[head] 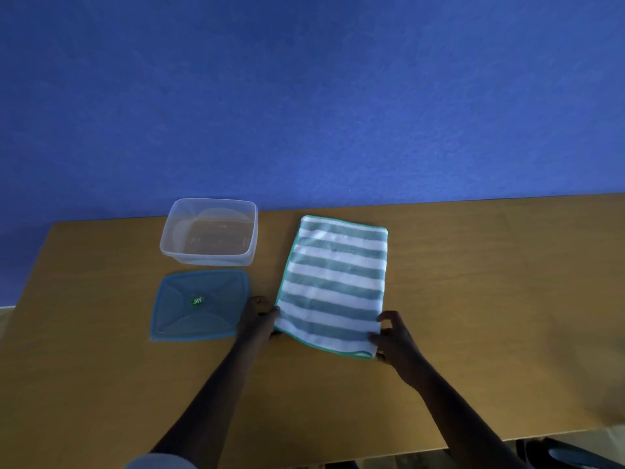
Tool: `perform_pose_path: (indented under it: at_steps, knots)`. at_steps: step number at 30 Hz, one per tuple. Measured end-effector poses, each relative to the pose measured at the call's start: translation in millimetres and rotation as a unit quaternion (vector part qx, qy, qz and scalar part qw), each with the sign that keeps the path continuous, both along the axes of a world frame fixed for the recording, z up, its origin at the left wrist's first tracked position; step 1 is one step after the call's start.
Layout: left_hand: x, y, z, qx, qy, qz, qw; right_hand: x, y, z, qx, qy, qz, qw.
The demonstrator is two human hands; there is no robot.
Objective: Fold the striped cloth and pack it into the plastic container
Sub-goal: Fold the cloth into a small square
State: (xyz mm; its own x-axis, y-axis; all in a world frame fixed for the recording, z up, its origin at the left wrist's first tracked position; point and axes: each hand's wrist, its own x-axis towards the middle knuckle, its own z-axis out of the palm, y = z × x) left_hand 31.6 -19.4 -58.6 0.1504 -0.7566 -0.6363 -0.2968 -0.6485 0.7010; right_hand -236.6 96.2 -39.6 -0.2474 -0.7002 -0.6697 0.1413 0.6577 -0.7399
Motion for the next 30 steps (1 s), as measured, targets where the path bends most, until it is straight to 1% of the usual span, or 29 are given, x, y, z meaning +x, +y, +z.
perform_pose_path:
  at_steps: [2, 4, 7, 9, 11, 13, 15, 17, 20, 22, 23, 25, 26, 28, 30]
  knots:
    - [1.6, -3.3, 2.5, 0.014, 0.067, 0.026, 0.997, -8.2, -2.1, 4.2, 0.029, -0.036, 0.034, 0.998]
    - [1.1, -8.3, 8.6, 0.043, 0.142, 0.055, 0.987, -18.7, -5.9, 5.8, 0.037, -0.064, 0.023, 0.997]
    - [-0.6, -16.8, 22.1, 0.081, 0.247, 0.104, 0.96, -33.3, -15.0, 12.1, 0.027, -0.133, -0.054, 0.989]
    - [0.8, -21.5, 26.6, 0.092, 0.29, 0.124, 0.945, -40.4, -21.8, 17.9, 0.024, -0.174, -0.108, 0.979]
    - [1.5, -24.6, 25.9, 0.086, 0.315, 0.117, 0.938, -45.6, -28.1, 22.8, 0.018, -0.203, -0.143, 0.969]
    - [-0.7, -26.2, 23.2, 0.053, 0.291, 0.074, 0.952, -48.0, -31.9, 26.0, 0.01, -0.201, -0.14, 0.97]
    - [-5.9, -25.9, 20.4, -0.006, 0.222, 0.018, 0.975, -47.7, -33.4, 27.7, -0.014, -0.174, -0.116, 0.978]
    - [-11.0, -25.5, 14.4, -0.059, 0.162, -0.015, 0.985, -45.5, -34.9, 27.2, -0.046, -0.118, -0.095, 0.987]
    - [-15.6, -27.7, 5.6, -0.111, 0.056, -0.023, 0.992, -40.4, -39.7, 21.5, -0.054, 0.002, -0.088, 0.995]
    - [-17.3, -28.6, 3.1, -0.155, -0.028, -0.063, 0.986, -37.7, -43.1, 16.3, -0.054, 0.101, -0.072, 0.991]
    - [-18.6, -28.8, 2.9, -0.172, -0.051, -0.085, 0.98, -37.4, -44.6, 14.1, -0.053, 0.168, -0.051, 0.983]
    - [-19.2, -27.1, 5.8, -0.202, -0.061, -0.12, 0.97, -36.2, -45.1, 12.6, -0.065, 0.301, -0.004, 0.952]
    - [-18.3, -26.2, 6.5, -0.217, -0.057, -0.135, 0.965, -36.1, -44.8, 12.0, -0.092, 0.338, 0.005, 0.937]
    - [-16.1, -23.8, 7.8, -0.243, -0.061, -0.165, 0.954, -37.5, -42.8, 9.9, -0.164, 0.353, 0.016, 0.921]
    - [-13.8, -21.1, 6.4, -0.265, -0.082, -0.193, 0.941, -39.0, -40.8, 7.2, -0.203, 0.348, 0.047, 0.914]
